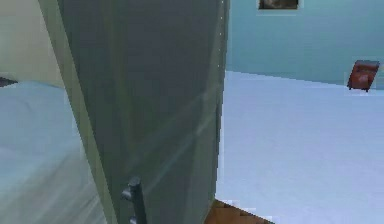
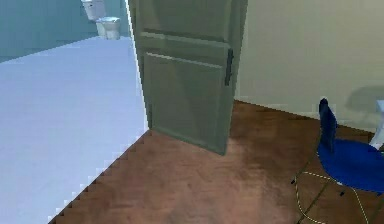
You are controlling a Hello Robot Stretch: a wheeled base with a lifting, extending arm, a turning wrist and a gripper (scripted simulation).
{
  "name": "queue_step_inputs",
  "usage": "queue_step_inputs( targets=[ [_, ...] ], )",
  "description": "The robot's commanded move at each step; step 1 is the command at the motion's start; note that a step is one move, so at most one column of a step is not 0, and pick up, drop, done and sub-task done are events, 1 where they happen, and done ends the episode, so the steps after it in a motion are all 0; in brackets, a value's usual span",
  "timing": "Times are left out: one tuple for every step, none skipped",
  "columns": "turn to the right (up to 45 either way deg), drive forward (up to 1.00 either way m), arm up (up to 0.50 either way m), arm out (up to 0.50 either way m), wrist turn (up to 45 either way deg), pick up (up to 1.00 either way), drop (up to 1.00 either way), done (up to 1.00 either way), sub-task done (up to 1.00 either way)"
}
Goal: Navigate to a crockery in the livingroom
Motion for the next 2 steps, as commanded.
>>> queue_step_inputs(
  targets=[
    [45.0, 0.0, 0.0, 0.0, 0.0, 0.0, 0.0, 0.0, 0.0],
    [3.0, 0.0, 0.0, 0.0, 0.0, 0.0, 0.0, 0.0, 0.0]
  ],
)
